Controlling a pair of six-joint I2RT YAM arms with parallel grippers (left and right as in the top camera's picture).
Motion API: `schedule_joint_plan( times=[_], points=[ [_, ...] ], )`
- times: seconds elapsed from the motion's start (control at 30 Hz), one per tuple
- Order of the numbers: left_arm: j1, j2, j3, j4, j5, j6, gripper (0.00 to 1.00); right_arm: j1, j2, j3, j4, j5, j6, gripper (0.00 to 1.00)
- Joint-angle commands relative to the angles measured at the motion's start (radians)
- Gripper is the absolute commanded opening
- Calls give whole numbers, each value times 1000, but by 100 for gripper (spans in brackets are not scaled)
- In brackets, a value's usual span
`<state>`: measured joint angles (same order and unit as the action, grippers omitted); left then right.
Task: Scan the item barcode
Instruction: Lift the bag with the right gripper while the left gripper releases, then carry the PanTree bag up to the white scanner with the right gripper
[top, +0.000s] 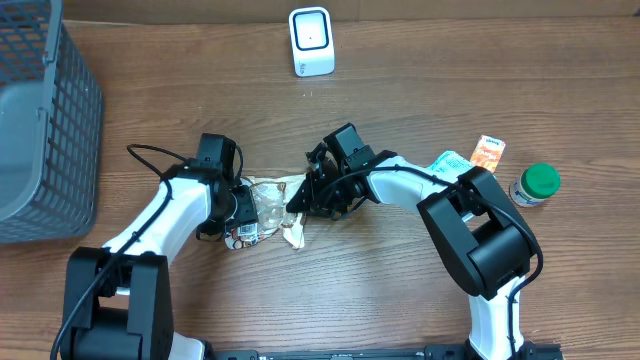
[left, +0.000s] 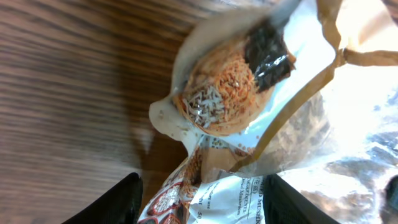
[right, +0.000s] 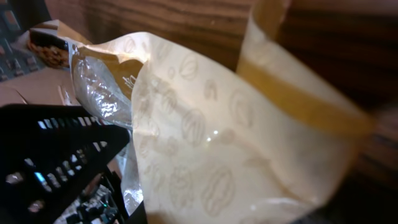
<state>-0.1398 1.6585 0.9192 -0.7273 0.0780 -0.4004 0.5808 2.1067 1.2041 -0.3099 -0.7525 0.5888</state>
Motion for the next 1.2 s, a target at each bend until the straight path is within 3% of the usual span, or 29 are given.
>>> schedule_joint_plan(
  times=[0.0, 0.2, 0.37, 0.6, 0.7, 0.9, 0.97, 1.0, 1.17],
  points=[
    [30, 16, 72, -26, -22, 57, 54, 13, -1, -8, -16, 28, -72, 13],
    [106, 15, 148, -66, -108, 57, 55, 12, -88, -8, -47, 27, -167, 10],
    [206, 15, 186, -88, -71, 57, 59, 12, -182, -8, -106, 37, -280, 6],
    [314, 15, 187, -80, -18, 76, 63, 12, -257, -8, -150, 114, -310, 4],
    [347, 15, 187, -48, -43, 95, 75, 12, -283, -8, -161, 185, -310, 4],
    [356, 15, 187, 68, -42, 248, 78, 8, -306, -7, -169, 269, -309, 4],
    [355, 15, 187, 85, -33, 247, 88, 4, -306, -7, -172, 270, -309, 4],
    [355, 15, 187, 85, -23, 238, 100, 1, -306, -7, -172, 270, -309, 4],
    [355, 15, 187, 85, -18, 236, 100, -40, -306, 21, -156, 270, -306, 4]
  ],
)
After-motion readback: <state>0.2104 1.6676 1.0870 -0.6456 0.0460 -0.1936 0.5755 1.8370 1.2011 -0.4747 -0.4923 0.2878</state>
